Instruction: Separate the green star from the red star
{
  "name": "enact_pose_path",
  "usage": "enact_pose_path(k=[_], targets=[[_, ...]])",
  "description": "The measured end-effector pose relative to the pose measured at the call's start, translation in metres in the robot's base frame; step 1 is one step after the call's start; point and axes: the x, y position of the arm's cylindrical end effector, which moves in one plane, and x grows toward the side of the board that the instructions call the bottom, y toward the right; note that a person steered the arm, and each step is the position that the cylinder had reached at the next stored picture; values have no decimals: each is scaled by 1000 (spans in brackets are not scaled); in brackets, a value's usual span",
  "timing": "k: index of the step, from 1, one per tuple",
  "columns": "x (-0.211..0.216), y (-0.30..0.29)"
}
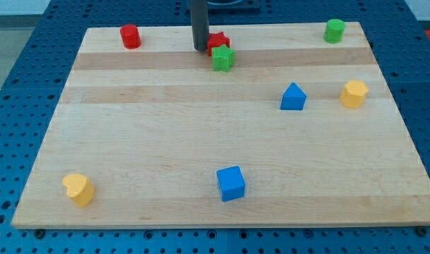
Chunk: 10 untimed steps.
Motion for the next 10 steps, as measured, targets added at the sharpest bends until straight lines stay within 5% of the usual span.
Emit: enact_pose_path(k=[3, 6, 10], targets=[[29, -24], [47, 42], [13, 40]])
